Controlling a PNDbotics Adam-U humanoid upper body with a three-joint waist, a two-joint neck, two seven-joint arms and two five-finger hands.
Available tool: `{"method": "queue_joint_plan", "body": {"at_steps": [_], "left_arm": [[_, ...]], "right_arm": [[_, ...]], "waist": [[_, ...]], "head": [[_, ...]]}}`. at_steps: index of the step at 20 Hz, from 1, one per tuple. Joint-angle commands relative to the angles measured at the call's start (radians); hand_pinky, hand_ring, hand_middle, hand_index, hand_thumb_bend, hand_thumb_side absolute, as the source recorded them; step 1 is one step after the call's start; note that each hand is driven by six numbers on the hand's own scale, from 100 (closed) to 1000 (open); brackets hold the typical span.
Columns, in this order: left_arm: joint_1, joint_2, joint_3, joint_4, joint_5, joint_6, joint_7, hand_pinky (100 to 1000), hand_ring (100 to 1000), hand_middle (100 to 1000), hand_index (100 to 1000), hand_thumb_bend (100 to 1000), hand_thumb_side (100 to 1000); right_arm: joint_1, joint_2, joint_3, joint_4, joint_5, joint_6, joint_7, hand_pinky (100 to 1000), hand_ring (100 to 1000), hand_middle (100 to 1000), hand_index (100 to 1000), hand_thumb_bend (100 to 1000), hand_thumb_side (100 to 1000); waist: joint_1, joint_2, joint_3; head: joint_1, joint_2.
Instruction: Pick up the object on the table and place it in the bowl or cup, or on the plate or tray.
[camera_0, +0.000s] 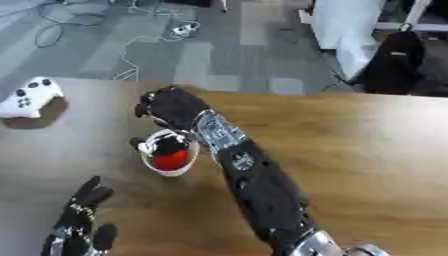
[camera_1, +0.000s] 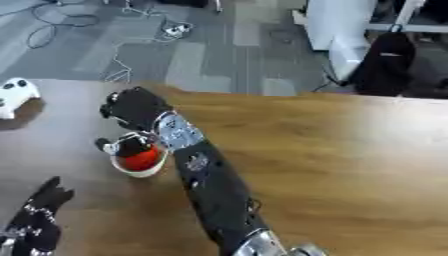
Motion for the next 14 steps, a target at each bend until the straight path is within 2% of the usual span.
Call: {"method": "queue_joint_plan", "body": {"at_steps": [1, 2, 3, 5, 10, 11, 12, 13, 14], "left_arm": [[0.001, 0.006, 0.002, -0.013, -0.009, -0.002, 0.001, 1000, 838, 895, 793, 697, 654], [0.002, 0.006, 0.003, -0.012, -0.009, -0.002, 0.002, 1000, 838, 895, 793, 697, 654], [0.003, 0.007, 0.004, -0.012, -0.009, -0.003, 0.003, 1000, 839, 895, 793, 697, 655], [0.006, 0.011, 0.006, -0.01, -0.009, -0.002, 0.004, 1000, 839, 894, 793, 696, 655], [0.017, 0.028, 0.014, -0.007, -0.009, 0.002, 0.01, 1000, 838, 893, 793, 698, 658], [0.02, 0.033, 0.016, -0.006, -0.008, 0.005, 0.01, 1000, 839, 893, 794, 698, 659], [0.022, 0.038, 0.018, -0.005, -0.008, 0.007, 0.012, 1000, 839, 893, 794, 698, 659], [0.025, 0.043, 0.02, -0.003, -0.007, 0.01, 0.013, 1000, 838, 892, 793, 699, 660], [0.027, 0.046, 0.022, -0.001, -0.007, 0.013, 0.014, 1000, 838, 892, 793, 700, 660]], "right_arm": [[-0.049, -0.021, 0.021, 0.008, -0.023, -0.013, -0.021, 501, 257, 275, 556, 280, 604], [-0.057, -0.026, 0.03, 0.019, -0.035, -0.018, -0.029, 465, 145, 160, 483, 283, 599], [-0.065, -0.031, 0.04, 0.032, -0.053, -0.024, -0.039, 441, 100, 100, 393, 307, 592], [-0.077, -0.041, 0.055, 0.065, -0.116, -0.035, -0.056, 437, 100, 100, 361, 350, 574], [-0.084, -0.075, 0.109, 0.142, -0.415, -0.089, -0.048, 473, 100, 100, 397, 425, 550], [-0.074, -0.079, 0.118, 0.148, -0.48, -0.099, -0.041, 492, 159, 106, 459, 461, 548], [-0.062, -0.082, 0.128, 0.148, -0.544, -0.107, -0.032, 527, 217, 163, 504, 474, 549], [-0.044, -0.082, 0.134, 0.144, -0.61, -0.11, -0.023, 562, 273, 221, 536, 492, 560], [-0.029, -0.083, 0.143, 0.137, -0.674, -0.113, -0.009, 573, 292, 241, 544, 495, 563]], "waist": [[0.004, -0.017, -0.006], [0.003, -0.019, -0.009], [0.002, -0.022, -0.013], [0.001, -0.03, -0.025], [0.002, -0.065, -0.065], [0.003, -0.078, -0.076], [0.004, -0.09, -0.085], [0.006, -0.103, -0.096], [0.007, -0.112, -0.102]], "head": [[0.006, 0.006], [0.008, 0.008], [0.011, 0.012], [0.021, 0.017], [0.055, 0.034], [0.066, 0.038], [0.074, 0.043], [0.083, 0.046], [0.089, 0.047]]}}
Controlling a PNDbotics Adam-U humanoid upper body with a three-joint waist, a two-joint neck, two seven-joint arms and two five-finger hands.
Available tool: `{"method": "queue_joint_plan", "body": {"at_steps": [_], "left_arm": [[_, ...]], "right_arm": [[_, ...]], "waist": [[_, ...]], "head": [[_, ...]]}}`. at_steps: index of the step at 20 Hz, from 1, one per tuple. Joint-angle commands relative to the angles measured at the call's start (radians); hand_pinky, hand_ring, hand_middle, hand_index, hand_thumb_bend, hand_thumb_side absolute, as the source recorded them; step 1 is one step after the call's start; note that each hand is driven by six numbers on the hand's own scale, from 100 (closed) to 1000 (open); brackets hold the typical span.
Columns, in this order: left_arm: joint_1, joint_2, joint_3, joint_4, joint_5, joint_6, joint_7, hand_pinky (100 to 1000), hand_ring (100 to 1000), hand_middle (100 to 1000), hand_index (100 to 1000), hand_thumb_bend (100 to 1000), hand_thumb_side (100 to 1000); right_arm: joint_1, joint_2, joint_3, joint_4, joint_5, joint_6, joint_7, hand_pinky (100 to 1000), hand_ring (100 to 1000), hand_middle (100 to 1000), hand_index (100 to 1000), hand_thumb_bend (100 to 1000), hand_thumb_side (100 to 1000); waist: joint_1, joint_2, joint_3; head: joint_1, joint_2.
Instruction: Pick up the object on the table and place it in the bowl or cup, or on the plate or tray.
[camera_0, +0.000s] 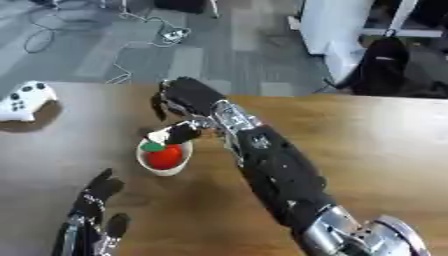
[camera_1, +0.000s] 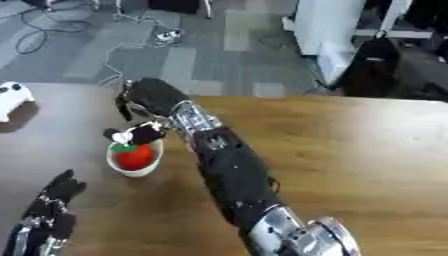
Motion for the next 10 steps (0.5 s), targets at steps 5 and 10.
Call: {"method": "queue_joint_plan", "body": {"at_steps": [5, 10], "left_arm": [[0.014, 0.042, 0.026, 0.014, 0.005, 0.017, 0.017, 1000, 848, 892, 793, 702, 661], [0.011, 0.054, 0.033, 0.031, 0.014, 0.022, 0.031, 1000, 863, 898, 791, 702, 644]], "right_arm": [[0.166, 0.001, 0.051, -0.143, -0.452, -0.001, 0.093, 848, 715, 613, 717, 489, 578], [0.407, 0.035, 0.069, -0.389, -0.719, 0.048, 0.169, 963, 826, 729, 753, 438, 597]], "waist": [[0.015, -0.091, -0.045], [0.011, -0.131, -0.074]], "head": [[0.06, 0.02], [0.078, 0.03]]}}
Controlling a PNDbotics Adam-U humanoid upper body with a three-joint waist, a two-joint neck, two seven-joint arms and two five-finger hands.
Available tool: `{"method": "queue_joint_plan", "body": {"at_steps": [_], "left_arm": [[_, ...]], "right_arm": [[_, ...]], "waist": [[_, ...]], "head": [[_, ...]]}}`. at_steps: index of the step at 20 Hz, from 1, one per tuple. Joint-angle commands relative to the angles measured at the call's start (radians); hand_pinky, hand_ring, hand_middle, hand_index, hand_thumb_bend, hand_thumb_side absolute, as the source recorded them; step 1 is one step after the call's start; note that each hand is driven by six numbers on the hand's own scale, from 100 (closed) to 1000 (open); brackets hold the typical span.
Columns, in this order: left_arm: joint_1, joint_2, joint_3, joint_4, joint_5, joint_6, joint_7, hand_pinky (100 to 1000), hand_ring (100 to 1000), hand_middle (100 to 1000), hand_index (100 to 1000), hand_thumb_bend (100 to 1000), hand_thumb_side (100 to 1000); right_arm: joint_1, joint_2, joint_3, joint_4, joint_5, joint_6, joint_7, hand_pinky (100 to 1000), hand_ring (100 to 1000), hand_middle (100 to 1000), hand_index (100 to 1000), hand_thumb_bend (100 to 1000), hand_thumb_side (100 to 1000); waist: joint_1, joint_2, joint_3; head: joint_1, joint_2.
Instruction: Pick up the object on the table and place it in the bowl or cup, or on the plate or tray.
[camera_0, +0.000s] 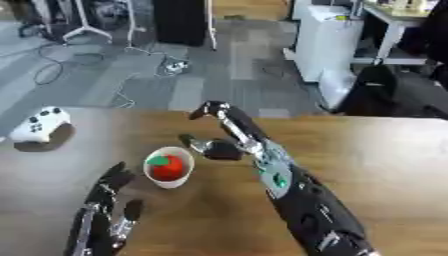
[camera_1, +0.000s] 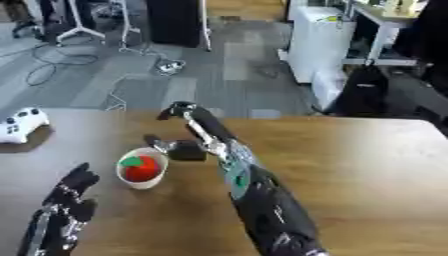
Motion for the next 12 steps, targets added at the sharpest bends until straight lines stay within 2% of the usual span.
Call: {"method": "queue_joint_plan", "body": {"at_steps": [1, 3, 6, 7, 12], "left_arm": [[-0.008, 0.027, 0.013, -0.005, 0.011, 0.002, 0.012, 1000, 871, 901, 790, 701, 643], [-0.011, 0.033, 0.014, -0.004, 0.015, 0.004, 0.018, 1000, 875, 903, 788, 701, 645], [-0.019, 0.035, 0.019, 0.0, 0.022, 0.004, 0.026, 1000, 875, 901, 786, 707, 651], [-0.023, 0.034, 0.021, 0.002, 0.022, 0.002, 0.029, 1000, 874, 902, 783, 722, 666], [-0.041, 0.021, 0.037, 0.014, 0.016, -0.017, 0.042, 1000, 872, 904, 781, 731, 681]], "right_arm": [[0.098, 0.016, 0.011, -0.178, -0.168, 0.035, 0.045, 977, 830, 732, 753, 417, 597], [0.192, 0.019, 0.019, -0.286, -0.258, 0.063, 0.074, 975, 824, 727, 753, 397, 604], [0.332, 0.016, 0.027, -0.426, -0.346, 0.081, 0.097, 973, 794, 686, 741, 384, 594], [0.376, 0.013, 0.027, -0.463, -0.369, 0.084, 0.099, 966, 762, 642, 728, 374, 570], [0.588, -0.013, 0.034, -0.59, -0.495, 0.097, 0.099, 986, 752, 633, 726, 347, 513]], "waist": [[0.001, -0.021, -0.007], [-0.004, -0.027, -0.014], [-0.011, -0.036, -0.02], [-0.012, -0.036, -0.02], [-0.011, -0.035, -0.021]], "head": [[0.017, 0.008], [0.025, 0.007], [0.049, 0.001], [0.06, -0.007], [0.093, -0.051]]}}
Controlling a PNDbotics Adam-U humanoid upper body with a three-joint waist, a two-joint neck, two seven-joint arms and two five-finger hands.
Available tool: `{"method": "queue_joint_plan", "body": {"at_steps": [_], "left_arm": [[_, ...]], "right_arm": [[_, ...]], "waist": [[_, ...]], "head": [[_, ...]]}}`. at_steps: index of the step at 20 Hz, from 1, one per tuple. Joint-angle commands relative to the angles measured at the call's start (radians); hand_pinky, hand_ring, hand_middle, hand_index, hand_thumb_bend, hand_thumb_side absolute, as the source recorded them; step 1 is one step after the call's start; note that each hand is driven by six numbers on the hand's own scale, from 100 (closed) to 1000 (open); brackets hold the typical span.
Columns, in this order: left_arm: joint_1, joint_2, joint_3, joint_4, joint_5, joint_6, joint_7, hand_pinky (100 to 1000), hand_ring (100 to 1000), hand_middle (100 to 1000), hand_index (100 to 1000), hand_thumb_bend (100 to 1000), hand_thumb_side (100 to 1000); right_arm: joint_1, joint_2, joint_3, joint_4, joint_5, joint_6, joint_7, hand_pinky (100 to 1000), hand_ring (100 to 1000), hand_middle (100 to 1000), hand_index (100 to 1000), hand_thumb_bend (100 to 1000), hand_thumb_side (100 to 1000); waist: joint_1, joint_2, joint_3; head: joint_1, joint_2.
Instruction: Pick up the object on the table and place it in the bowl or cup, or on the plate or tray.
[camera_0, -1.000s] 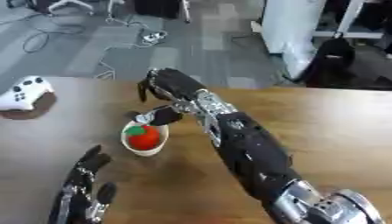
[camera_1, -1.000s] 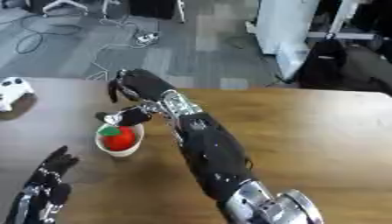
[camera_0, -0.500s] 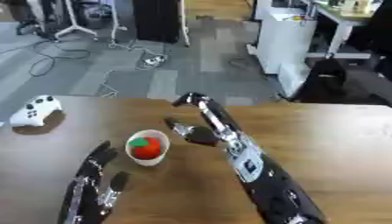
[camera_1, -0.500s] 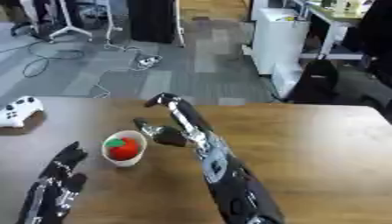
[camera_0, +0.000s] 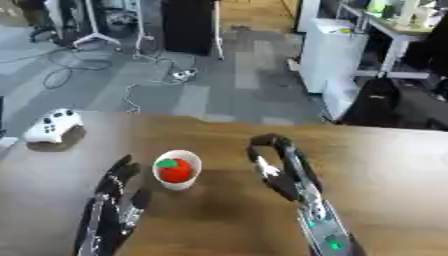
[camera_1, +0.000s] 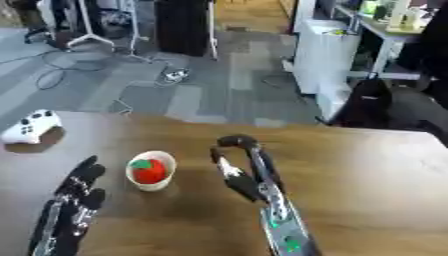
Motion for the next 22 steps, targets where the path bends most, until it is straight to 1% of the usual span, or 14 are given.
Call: {"method": "queue_joint_plan", "body": {"at_steps": [1, 4, 8, 13, 19, 22], "left_arm": [[-0.021, 0.003, 0.019, -0.004, -0.005, -0.011, 0.011, 1000, 872, 904, 781, 732, 682], [-0.022, -0.002, 0.02, -0.001, -0.009, -0.017, 0.017, 1000, 874, 906, 783, 732, 685], [-0.019, -0.01, 0.018, 0.005, -0.009, -0.022, 0.021, 1000, 875, 906, 782, 731, 684], [-0.016, -0.015, 0.016, 0.006, -0.008, -0.023, 0.018, 1000, 874, 905, 782, 727, 681], [-0.015, -0.021, 0.014, 0.003, -0.009, -0.02, 0.013, 1000, 874, 905, 781, 718, 668], [-0.016, -0.023, 0.013, 0.0, -0.01, -0.016, 0.012, 1000, 874, 905, 780, 710, 656]], "right_arm": [[0.059, -0.02, 0.011, -0.084, -0.079, 0.01, 0.007, 988, 753, 634, 726, 345, 509], [0.133, -0.03, 0.023, -0.112, -0.107, 0.014, 0.022, 1000, 769, 648, 735, 337, 488], [0.185, -0.023, 0.039, -0.145, -0.139, 0.024, 0.033, 1000, 767, 650, 737, 323, 475], [0.197, -0.022, 0.04, -0.17, -0.143, 0.036, 0.034, 1000, 760, 643, 729, 319, 461], [0.192, -0.023, 0.034, -0.183, -0.141, 0.044, 0.023, 1000, 758, 643, 730, 317, 455], [0.189, -0.026, 0.035, -0.184, -0.148, 0.047, 0.019, 1000, 770, 660, 761, 299, 434]], "waist": [[0.005, -0.008, -0.004], [0.006, -0.006, -0.007], [0.01, -0.006, -0.009], [0.014, -0.007, -0.011], [0.017, 0.001, -0.014], [0.017, 0.009, -0.014]], "head": [[0.023, -0.03], [0.03, -0.032], [0.024, -0.028], [0.009, -0.017], [0.001, -0.009], [-0.001, -0.004]]}}
